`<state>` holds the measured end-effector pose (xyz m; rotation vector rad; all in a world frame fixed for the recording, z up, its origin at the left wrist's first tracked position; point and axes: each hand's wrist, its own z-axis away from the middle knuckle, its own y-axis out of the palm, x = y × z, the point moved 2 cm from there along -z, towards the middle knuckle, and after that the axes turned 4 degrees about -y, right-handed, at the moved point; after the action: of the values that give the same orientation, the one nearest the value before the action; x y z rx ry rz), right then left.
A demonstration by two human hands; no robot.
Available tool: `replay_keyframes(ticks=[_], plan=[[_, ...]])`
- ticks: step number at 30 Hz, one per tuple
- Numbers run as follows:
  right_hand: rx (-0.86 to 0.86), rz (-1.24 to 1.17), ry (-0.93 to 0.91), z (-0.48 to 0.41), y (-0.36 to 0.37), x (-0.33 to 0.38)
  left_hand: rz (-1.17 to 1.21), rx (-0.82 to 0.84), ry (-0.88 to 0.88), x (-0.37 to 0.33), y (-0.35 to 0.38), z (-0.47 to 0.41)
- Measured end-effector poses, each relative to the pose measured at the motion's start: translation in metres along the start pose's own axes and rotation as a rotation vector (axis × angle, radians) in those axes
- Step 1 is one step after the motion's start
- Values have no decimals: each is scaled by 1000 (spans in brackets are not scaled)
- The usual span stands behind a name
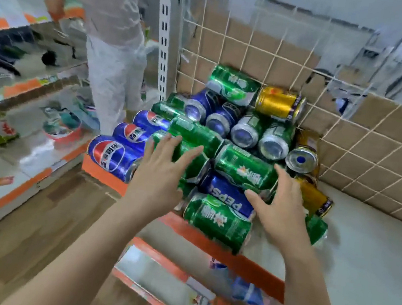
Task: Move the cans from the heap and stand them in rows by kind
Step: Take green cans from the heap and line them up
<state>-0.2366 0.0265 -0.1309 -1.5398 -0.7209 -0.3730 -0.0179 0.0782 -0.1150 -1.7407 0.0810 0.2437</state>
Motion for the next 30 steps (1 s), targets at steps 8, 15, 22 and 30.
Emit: replay_keyframes(ticks=[8, 15, 22, 30], plan=[[5, -49, 86, -17, 9, -1, -154, 89, 93, 8, 0, -33], [-86, -321, 78, -17, 1, 3, -138, 67, 181, 15, -7, -42], [-200, -465, -45, -18, -16, 24, 101, -94, 177, 25, -26, -47], [-239, -745, -116, -1, -30, 39, 743, -65, -3, 14, -47, -38]])
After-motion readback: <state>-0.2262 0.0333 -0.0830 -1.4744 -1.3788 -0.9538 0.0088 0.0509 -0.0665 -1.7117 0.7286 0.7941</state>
